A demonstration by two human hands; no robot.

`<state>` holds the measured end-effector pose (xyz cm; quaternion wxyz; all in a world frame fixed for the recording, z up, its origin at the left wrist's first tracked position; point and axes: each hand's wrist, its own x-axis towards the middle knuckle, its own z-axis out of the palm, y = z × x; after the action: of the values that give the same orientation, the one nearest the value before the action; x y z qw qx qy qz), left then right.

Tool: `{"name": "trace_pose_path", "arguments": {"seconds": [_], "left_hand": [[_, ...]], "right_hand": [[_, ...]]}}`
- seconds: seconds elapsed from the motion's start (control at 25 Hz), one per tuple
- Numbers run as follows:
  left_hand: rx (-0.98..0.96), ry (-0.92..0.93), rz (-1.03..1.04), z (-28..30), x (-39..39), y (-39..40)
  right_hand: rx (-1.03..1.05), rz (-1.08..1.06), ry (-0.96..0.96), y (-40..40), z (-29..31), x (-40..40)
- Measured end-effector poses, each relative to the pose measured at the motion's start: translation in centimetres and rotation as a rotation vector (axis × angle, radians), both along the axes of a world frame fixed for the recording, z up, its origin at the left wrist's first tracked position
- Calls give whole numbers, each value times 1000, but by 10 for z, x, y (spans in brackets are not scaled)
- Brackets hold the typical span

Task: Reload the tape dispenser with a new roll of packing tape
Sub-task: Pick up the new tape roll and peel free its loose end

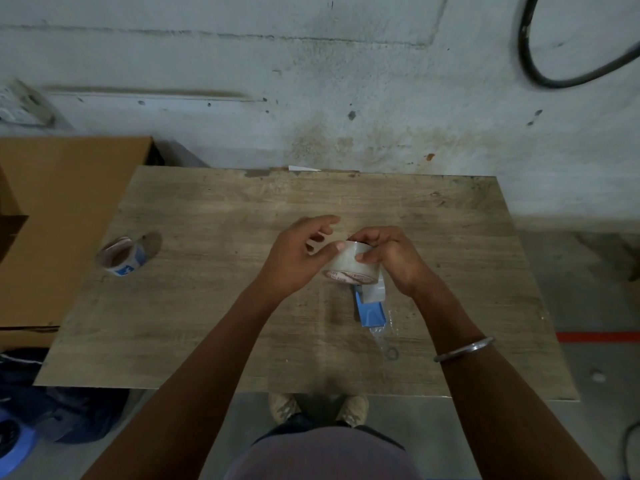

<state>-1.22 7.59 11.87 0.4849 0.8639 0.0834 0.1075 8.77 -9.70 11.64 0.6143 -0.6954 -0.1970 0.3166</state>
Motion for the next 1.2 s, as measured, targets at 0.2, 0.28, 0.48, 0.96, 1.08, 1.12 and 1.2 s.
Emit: {"name": "trace_pose_path", "arguments": {"seconds": [0.2,0.28,0.48,0.96,1.08,1.12,1.2], "left_hand": [[34,146,-171,4,0,-2],[59,220,-214,8,1,-4],[335,305,-342,17,-1,-10],[476,227,-348,15,-7,-17],[308,202,-299,13,-5,-9],[237,174,-257,13,-5,-8],[52,59,-81,13,-7,-7]], "right_hand": [[-39,100,-124,1,1,1],[-23,139,-127,-1,-1,-1],[86,121,35,-4,-10,-2],[69,120,12,-4,-11,-6],[83,125,8,-4,-8,-4],[90,112,7,-4,-8,-4],[97,68,15,-4,-8,-1]]}}
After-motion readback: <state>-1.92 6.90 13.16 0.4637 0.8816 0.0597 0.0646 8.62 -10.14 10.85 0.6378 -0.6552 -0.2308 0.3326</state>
